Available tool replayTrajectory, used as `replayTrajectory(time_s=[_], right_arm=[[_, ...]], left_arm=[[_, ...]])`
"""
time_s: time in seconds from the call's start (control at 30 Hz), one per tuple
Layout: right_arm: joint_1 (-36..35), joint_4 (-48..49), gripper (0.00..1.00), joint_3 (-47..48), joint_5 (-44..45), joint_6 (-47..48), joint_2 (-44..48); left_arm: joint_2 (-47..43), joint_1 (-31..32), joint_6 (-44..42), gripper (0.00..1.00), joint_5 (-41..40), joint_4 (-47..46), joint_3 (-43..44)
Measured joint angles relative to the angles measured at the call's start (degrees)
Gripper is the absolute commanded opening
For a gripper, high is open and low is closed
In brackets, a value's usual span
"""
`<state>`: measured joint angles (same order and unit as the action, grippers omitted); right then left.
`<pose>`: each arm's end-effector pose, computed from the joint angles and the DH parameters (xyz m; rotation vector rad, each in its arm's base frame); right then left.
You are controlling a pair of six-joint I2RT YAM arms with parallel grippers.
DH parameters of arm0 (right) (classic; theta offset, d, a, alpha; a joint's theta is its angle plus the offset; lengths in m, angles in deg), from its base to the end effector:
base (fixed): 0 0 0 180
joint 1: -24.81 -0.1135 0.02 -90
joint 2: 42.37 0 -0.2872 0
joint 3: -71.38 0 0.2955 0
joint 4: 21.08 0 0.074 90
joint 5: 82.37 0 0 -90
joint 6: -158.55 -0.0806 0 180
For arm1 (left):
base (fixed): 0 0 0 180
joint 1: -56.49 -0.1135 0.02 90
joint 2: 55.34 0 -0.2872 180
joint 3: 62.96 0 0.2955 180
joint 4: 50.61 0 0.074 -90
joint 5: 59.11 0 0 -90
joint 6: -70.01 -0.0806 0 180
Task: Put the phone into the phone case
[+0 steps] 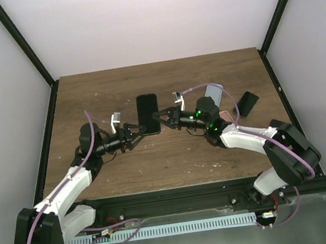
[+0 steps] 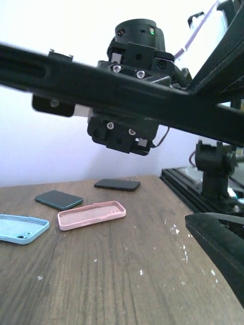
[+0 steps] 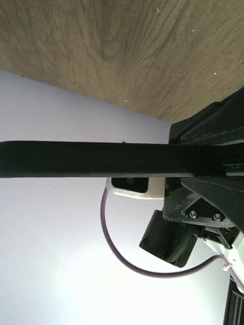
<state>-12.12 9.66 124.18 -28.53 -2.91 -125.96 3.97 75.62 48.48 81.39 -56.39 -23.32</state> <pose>0.2759 0.2669 0.2475 -0.0274 1.9613 1.8672 0.2378 -0.1483 0.2309 -0.1657 2.1508 -1.7853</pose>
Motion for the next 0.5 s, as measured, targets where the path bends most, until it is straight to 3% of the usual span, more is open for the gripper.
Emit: replayTrajectory(time_s=[0.07, 0.27, 0.5], right_arm=[[-0.3, 0.5, 0.01, 0.0, 0.4, -0.2, 0.0], [-0.6, -0.4, 0.01, -0.7, 1.6, -0.3, -0.1], [-0.3, -0.2, 0.01, -0.8, 2.4, -2.1, -0.1]], left_arm=[[0.8, 0.0, 1.5, 0.46, 0.2, -1.6, -0.6], [1.2, 0.0, 1.9, 0.02, 0.4, -4.2, -0.4], [1.7, 0.0, -2.7, 0.0, 1.0, 0.4, 2.7]])
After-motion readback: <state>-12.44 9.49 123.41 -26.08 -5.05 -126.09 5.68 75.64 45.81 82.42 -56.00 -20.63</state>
